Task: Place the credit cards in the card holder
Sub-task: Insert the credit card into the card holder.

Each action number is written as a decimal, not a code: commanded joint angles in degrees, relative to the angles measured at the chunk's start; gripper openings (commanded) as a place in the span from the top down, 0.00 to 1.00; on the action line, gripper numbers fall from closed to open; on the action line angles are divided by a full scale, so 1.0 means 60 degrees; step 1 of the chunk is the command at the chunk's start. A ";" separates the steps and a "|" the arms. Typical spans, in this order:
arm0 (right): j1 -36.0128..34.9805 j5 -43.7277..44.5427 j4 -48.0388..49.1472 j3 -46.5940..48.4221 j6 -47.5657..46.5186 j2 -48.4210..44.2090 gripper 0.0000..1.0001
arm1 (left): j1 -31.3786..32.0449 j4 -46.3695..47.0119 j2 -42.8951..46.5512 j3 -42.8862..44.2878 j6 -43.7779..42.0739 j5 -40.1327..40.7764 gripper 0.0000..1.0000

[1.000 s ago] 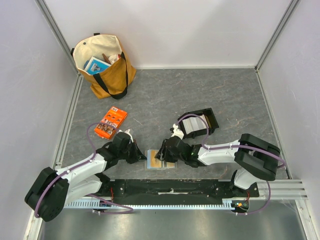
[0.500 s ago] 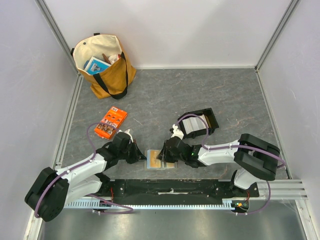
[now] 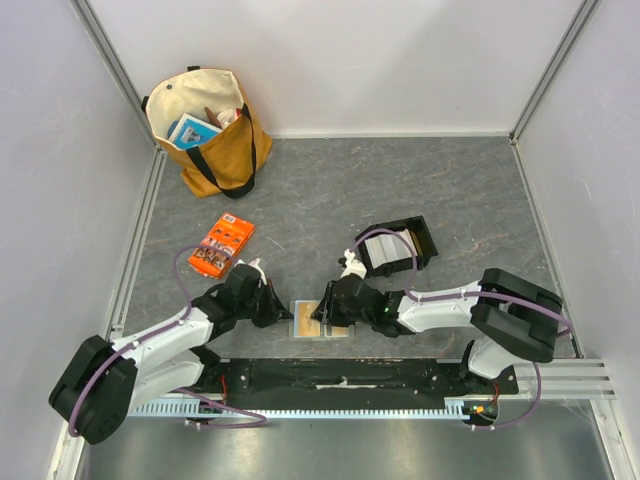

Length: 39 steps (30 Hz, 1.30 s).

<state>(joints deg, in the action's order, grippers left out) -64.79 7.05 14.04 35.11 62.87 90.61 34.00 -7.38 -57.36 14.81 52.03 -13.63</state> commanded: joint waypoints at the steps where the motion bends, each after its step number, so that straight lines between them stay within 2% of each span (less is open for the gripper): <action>1: -0.0129 0.0858 -0.0828 0.0285 -0.0385 -0.0919 0.59 | 0.0017 0.0043 0.0273 0.0022 0.0029 0.0030 0.98; 6: -0.0143 0.1871 -0.2644 0.0958 -0.1277 -0.1537 0.52 | 0.0032 -0.0001 0.0785 -0.0007 0.0117 0.0030 0.98; 10: -0.0639 0.2484 -0.3686 0.1850 -0.1689 -0.1186 0.50 | 0.0032 -0.0016 0.1371 0.0022 0.0263 -0.0116 0.98; 14: -0.1256 0.3423 -0.4872 0.2905 -0.1442 -0.0411 0.48 | 0.0017 -0.0001 0.1723 -0.0022 0.0468 -0.0204 0.98; 18: -0.1491 0.4200 -0.5285 0.3288 -0.1249 -0.0306 0.46 | 0.0017 -0.0030 0.1724 -0.0036 0.0513 -0.0190 0.98; 21: -0.1316 0.4859 -0.5781 0.3551 -0.1658 -0.0758 0.39 | 0.0032 -0.0059 0.1724 -0.0036 0.0513 -0.0190 0.98; 27: 0.0571 0.4670 -0.6120 0.3231 -0.2932 -0.2282 0.35 | 0.0032 -0.0074 0.1578 0.0095 0.0440 -0.0131 0.98; 30: 0.1465 0.4568 -0.6207 0.3142 -0.3781 -0.2825 0.27 | 0.0017 -0.0074 0.1475 0.0154 0.0396 -0.0146 0.98; 36: 0.3706 0.3442 -0.6369 0.3127 -0.4998 -0.2783 0.24 | 0.0017 -0.0074 0.1431 0.0139 0.0352 -0.0116 0.98; 39: 0.4440 0.2680 -0.6165 0.3084 -0.5570 -0.2417 0.24 | 0.0032 -0.0074 0.1387 0.0169 0.0308 -0.0116 0.98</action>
<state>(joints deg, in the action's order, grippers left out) -42.24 29.10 -22.48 53.60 36.23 73.93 34.00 -7.64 -48.62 14.61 53.47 -13.85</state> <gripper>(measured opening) 0.753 0.022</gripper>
